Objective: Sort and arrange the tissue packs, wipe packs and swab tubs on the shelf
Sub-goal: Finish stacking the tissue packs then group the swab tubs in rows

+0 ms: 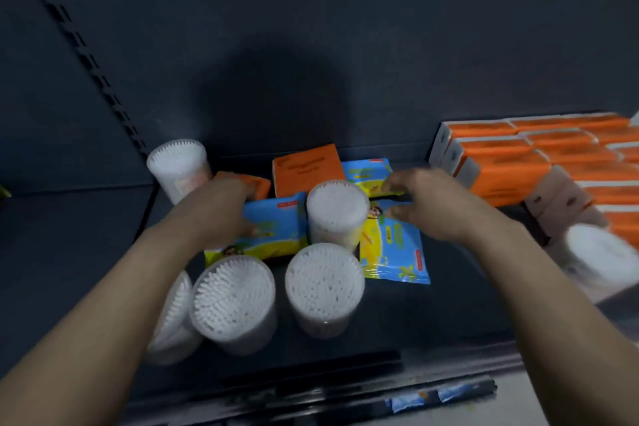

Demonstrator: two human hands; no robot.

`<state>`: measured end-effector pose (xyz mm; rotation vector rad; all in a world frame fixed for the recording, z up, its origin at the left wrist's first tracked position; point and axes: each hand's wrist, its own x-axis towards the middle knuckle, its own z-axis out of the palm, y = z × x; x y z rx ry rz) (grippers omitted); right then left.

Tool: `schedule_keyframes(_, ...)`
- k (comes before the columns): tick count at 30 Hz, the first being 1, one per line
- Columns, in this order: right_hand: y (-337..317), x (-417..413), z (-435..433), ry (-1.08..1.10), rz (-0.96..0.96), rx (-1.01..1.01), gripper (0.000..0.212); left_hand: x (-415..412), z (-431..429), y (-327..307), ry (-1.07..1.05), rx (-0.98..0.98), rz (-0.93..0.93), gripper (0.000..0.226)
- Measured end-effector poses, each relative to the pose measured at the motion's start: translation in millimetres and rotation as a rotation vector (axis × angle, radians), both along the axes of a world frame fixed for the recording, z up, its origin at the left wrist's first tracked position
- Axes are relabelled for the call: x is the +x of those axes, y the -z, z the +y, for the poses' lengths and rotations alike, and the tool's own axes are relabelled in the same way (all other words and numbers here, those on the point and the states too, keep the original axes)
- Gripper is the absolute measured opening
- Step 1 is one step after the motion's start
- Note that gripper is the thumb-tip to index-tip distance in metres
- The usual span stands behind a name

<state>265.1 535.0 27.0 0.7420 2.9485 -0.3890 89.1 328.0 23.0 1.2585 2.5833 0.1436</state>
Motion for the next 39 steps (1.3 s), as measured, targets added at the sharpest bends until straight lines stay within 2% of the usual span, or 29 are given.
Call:
schedule_keyframes(2,7.3,-0.5,6.3,-0.017,-0.118,-0.047,0.035,9.7,-6.7,-3.2,-0.105,0.101,0.029,0.021)
schedule_keyframes(6,17.4,0.4,12.8,0.036,-0.356,-0.022,0.061,33.9,-19.5,-18.1,-0.345,0.322,0.211,0.022)
schedule_keyframes(8,22.6,-0.8,13.9,0.106,-0.387,-0.041,0.077,40.6,-19.9,-22.4,-0.381,0.401,0.252,0.022)
schedule_keyframes(11,28.7,-6.1,10.1,0.169,-0.395,-0.064,0.107,47.4,-15.3,-25.1,-0.379,0.5,0.186,0.02)
schedule_keyframes(13,30.3,-9.9,6.4,0.203,-0.375,-0.082,0.111,49.8,-12.8,-25.2,-0.381,0.528,0.141,0.02)
schedule_keyframes(19,31.4,-14.1,-0.6,0.338,-0.323,-0.169,0.098,44.0,-11.4,-24.7,-0.356,0.539,0.101,0.019)
schedule_keyframes(25,29.3,-4.2,-9.3,0.452,-0.177,-0.236,0.082,38.8,-11.6,-24.0,-0.27,0.573,0.045,0.02)
schedule_keyframes(31,2.8,16.3,-14.7,0.462,0.056,-0.066,0.053,38.5,-6.1,-28.6,-0.198,0.62,-0.011,0.02)
schedule_keyframes(35,-26.2,30.0,-19.9,0.435,0.254,0.075,0.021,40.7,-7.5,-30.7,-0.156,0.67,-0.077,0.02)
schedule_keyframes(39,-53.5,33.6,-33.6,0.321,0.535,0.04,0.021,47.8,-21.0,-36.7,-0.163,0.767,-0.163,0.018)
